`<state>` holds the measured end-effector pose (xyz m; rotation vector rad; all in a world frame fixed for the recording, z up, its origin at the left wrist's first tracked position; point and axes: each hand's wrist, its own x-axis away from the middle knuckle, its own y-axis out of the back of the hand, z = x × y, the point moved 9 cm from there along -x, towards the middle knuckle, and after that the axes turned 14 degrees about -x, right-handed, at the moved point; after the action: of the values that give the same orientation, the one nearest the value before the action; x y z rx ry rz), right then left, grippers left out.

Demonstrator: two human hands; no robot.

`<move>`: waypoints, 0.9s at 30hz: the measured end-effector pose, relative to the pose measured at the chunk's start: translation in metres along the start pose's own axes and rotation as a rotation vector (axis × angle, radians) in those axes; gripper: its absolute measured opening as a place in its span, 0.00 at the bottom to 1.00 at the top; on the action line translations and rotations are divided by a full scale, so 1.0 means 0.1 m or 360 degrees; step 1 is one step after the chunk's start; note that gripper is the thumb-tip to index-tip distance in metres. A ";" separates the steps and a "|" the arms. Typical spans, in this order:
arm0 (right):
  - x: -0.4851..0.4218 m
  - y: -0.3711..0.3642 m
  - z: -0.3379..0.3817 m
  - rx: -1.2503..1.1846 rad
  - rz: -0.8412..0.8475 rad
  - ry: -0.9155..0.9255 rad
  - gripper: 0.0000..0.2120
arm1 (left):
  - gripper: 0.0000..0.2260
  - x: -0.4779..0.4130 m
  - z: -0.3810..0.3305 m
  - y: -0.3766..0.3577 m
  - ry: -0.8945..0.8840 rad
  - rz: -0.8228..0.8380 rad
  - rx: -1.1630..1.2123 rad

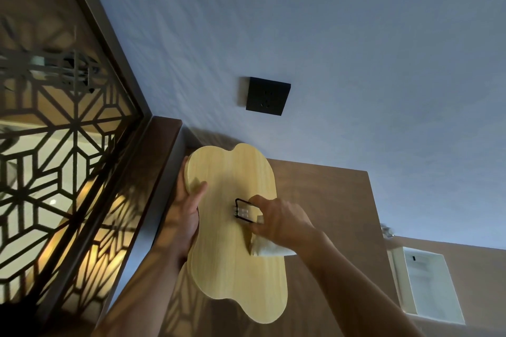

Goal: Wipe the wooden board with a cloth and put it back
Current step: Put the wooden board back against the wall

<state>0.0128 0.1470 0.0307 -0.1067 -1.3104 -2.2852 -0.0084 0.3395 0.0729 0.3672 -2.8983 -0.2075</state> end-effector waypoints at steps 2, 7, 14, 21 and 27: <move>0.01 0.02 0.00 0.0018 0.0011 -0.0009 0.22 | 0.31 0.02 -0.05 -0.03 -0.0013 0.0032 0.0095; 0.03 0.16 0.07 0.0003 -0.0035 -0.0011 0.21 | 0.34 -0.08 -0.21 0.03 0.0017 0.0168 -0.0255; -0.03 0.26 0.23 -0.0075 -0.0092 -0.0010 0.21 | 0.39 -0.17 -0.71 -0.13 -0.0087 0.0217 -0.0517; -0.08 0.21 0.34 -0.0094 -0.0150 0.0023 0.16 | 0.39 -0.06 -0.94 -0.29 -0.0259 0.0025 -0.1007; -0.10 0.15 0.24 -0.0138 -0.0179 0.0017 0.13 | 0.41 0.02 -0.99 -0.55 -0.0310 -0.0040 -0.1224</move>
<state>0.0245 0.1649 0.0522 -0.0510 -1.2406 -2.4343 0.0247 0.2746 0.1604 0.2456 -2.7084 -1.3597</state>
